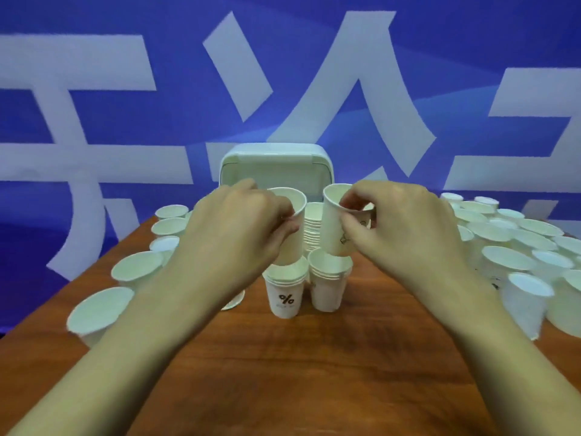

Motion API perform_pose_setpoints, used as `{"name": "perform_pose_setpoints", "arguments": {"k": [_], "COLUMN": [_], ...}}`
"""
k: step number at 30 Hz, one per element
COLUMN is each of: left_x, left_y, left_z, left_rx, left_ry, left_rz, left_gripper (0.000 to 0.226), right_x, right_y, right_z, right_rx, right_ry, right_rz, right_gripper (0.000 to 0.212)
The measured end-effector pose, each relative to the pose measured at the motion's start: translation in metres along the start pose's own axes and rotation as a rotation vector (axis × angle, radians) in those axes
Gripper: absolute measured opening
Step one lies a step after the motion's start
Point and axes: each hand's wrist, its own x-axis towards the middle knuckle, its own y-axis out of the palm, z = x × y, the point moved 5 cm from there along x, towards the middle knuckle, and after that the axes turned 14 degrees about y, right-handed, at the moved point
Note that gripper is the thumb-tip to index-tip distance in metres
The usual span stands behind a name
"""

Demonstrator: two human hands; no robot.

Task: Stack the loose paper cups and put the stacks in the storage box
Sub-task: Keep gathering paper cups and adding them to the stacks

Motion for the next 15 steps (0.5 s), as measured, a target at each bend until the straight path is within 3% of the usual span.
{"name": "perform_pose_setpoints", "arguments": {"k": [5,15], "left_x": [-0.009,-0.002], "left_y": [0.005,0.04], "left_z": [0.011,-0.005], "left_rx": [-0.032,0.092], "left_ry": [-0.006,0.167], "left_rz": [0.002,0.012], "left_gripper": [0.027,0.02], "right_x": [0.0,-0.005], "right_y": [0.019,0.032], "right_z": [0.011,-0.008], "right_rx": [0.052,-0.016], "right_ry": [-0.001,-0.013], "right_rz": [0.071,0.11], "right_gripper": [0.012,0.009]}}
